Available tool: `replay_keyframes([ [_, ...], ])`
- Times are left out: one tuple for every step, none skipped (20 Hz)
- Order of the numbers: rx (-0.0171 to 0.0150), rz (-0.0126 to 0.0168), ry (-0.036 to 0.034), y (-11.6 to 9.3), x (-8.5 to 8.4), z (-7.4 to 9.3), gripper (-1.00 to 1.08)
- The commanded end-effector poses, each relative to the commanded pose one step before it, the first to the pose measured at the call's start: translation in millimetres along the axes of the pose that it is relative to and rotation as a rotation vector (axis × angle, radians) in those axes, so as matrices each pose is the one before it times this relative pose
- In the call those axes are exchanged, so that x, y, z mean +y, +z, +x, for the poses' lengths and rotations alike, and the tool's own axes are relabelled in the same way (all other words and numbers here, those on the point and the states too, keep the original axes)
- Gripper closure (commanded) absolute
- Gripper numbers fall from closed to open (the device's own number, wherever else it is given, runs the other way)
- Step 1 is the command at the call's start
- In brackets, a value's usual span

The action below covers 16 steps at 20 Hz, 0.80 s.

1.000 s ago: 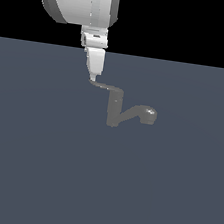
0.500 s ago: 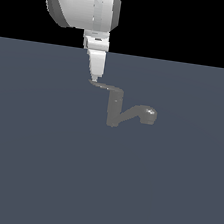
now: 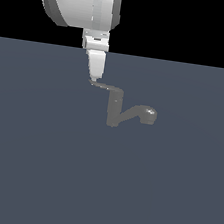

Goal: Turn on the faucet by rotating a designated handle.

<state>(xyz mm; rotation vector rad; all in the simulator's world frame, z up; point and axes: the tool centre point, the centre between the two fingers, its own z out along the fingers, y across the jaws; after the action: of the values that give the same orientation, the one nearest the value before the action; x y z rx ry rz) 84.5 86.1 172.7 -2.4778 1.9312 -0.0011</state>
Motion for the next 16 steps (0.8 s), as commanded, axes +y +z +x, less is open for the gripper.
replay_keyframes([
  [0.00004, -0.0009, 0.00005, -0.01, 7.19, -1.26, 1.08],
  [0.0, 0.0, 0.0, 0.0, 2.69, -0.49, 1.08],
  [0.0, 0.0, 0.0, 0.0, 2.71, -0.49, 1.08],
  [0.0, 0.0, 0.0, 0.0, 2.73, -0.5, 1.08],
  [0.0, 0.0, 0.0, 0.0, 2.74, -0.5, 1.08],
  [0.0, 0.0, 0.0, 0.0, 2.76, -0.5, 1.08],
  [0.0, 0.0, 0.0, 0.0, 2.78, -0.5, 1.08],
  [0.0, 0.0, 0.0, 0.0, 2.79, -0.51, 1.08],
  [0.0, 0.0, 0.0, 0.0, 2.81, -0.51, 1.08],
  [-0.00025, 0.00021, 0.00037, -0.11, 2.89, -0.25, 1.08],
  [0.0, 0.0, 0.0, 0.0, 2.84, -0.52, 1.08],
  [0.0, 0.0, 0.0, 0.0, 2.86, -0.52, 1.08],
  [0.0, 0.0, 0.0, 0.0, 2.88, -0.52, 1.08],
  [0.0, 0.0, 0.0, 0.0, 2.89, -0.53, 1.08],
  [0.0, 0.0, 0.0, 0.0, 2.91, -0.53, 1.08],
  [0.0, 0.0, 0.0, -0.01, 2.92, -0.53, 1.08],
])
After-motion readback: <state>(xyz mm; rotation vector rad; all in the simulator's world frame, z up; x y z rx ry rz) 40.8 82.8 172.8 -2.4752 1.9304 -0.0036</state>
